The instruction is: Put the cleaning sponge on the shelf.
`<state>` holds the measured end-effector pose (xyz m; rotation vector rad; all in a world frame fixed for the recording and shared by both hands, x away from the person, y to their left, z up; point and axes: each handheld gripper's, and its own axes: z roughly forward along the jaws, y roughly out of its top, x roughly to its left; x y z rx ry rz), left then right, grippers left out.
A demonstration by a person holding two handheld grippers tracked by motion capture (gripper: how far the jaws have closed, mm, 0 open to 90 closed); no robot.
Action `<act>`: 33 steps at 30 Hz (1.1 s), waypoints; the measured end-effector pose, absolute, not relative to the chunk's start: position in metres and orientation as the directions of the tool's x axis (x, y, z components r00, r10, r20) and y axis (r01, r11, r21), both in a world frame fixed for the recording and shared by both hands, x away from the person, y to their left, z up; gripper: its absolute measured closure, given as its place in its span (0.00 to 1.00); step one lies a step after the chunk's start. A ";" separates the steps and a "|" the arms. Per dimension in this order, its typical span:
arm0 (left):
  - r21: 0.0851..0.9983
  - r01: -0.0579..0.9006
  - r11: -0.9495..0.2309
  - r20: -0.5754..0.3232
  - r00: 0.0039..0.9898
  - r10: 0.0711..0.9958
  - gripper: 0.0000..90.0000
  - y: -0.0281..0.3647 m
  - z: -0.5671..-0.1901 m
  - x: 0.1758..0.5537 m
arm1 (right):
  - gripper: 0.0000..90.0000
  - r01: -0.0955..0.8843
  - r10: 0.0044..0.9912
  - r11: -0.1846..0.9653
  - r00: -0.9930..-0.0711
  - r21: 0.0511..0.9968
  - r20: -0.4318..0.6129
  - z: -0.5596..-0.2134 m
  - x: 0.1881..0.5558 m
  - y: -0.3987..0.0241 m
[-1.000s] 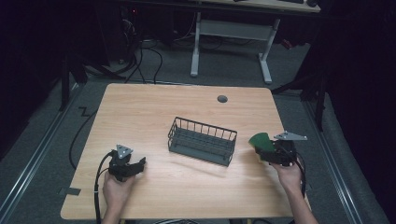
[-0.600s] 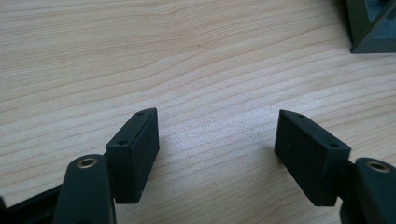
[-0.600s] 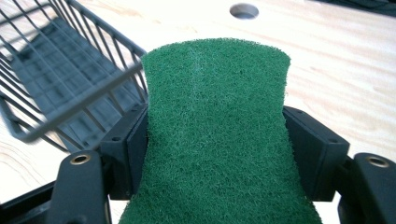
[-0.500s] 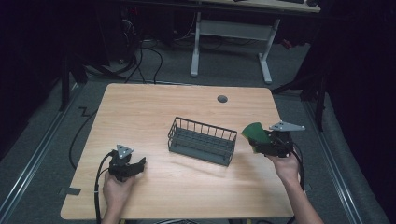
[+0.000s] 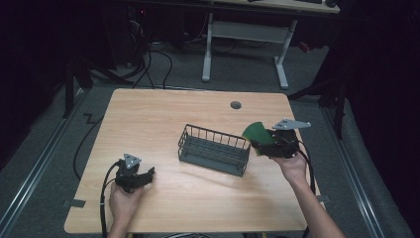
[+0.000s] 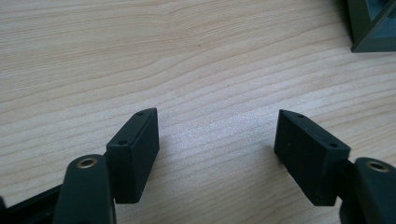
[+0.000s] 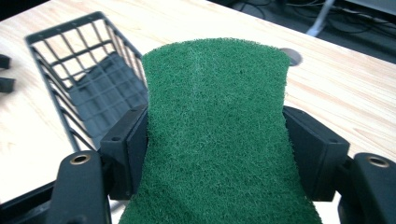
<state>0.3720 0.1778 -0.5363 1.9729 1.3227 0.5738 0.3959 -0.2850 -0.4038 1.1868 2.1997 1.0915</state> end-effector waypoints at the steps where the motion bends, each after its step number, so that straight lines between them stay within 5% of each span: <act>1: 0.743 0.621 -0.249 -0.013 0.385 0.923 0.35 0.178 -0.536 0.372 | 0.33 0.507 0.828 0.340 -0.561 0.792 0.003 -0.403 0.398 -0.281; 33: 0.744 0.621 -0.246 -0.016 0.385 0.923 0.35 0.178 -0.536 0.372 | 0.33 0.478 0.747 0.491 -0.662 0.729 -0.069 -0.425 0.423 -0.211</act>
